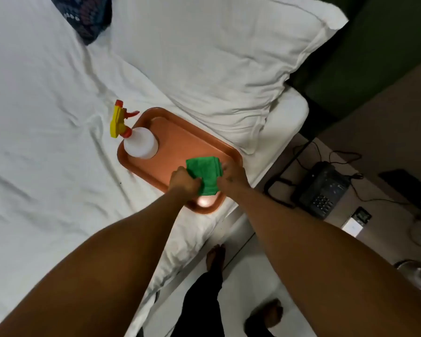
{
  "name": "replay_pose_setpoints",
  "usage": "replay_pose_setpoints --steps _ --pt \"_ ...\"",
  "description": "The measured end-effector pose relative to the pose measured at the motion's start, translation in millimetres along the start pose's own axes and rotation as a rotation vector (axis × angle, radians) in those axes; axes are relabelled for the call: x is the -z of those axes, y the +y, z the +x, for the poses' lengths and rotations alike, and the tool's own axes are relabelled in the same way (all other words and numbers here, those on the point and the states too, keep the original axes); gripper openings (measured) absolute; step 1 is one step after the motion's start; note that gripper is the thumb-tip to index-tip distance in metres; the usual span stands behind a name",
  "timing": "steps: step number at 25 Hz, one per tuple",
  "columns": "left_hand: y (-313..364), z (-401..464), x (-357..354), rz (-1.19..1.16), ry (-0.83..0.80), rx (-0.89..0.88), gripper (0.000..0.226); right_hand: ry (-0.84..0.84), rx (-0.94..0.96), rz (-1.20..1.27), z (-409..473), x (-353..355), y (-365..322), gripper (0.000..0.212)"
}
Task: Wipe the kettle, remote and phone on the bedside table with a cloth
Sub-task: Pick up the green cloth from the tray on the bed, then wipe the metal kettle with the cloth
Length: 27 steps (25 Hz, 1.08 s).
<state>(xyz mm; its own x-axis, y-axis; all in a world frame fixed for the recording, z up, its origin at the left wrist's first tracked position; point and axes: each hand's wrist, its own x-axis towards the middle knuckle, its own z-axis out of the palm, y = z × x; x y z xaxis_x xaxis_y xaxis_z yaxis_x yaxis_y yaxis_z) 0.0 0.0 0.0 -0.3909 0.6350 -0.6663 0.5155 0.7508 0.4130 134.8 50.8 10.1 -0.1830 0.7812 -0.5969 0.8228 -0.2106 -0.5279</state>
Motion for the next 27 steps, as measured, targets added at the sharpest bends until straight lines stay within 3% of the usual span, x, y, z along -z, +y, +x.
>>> replay_pose_setpoints --steps 1,5,10,15,19,27 --pt "-3 3 -3 -0.035 -0.010 0.025 0.038 0.023 0.003 0.070 6 -7 0 0.012" --pt "-27 25 -19 -0.261 0.020 0.144 0.034 0.023 -0.091 0.124 30 -37 0 0.044" --pt "-22 32 -14 -0.581 -0.050 0.205 0.026 -0.031 -0.183 0.315 39 -27 9 0.027" --pt "16 12 -23 -0.822 -0.173 0.111 0.004 0.041 -0.176 0.551 24 22 45 0.031" --pt "75 -5 -83 -0.780 -0.344 -0.050 0.027 0.171 -0.249 0.803 -8 76 122 0.041" --pt "171 -99 -277 -0.588 -0.754 -0.127 0.023 0.440 -0.423 1.008 -126 147 338 0.031"
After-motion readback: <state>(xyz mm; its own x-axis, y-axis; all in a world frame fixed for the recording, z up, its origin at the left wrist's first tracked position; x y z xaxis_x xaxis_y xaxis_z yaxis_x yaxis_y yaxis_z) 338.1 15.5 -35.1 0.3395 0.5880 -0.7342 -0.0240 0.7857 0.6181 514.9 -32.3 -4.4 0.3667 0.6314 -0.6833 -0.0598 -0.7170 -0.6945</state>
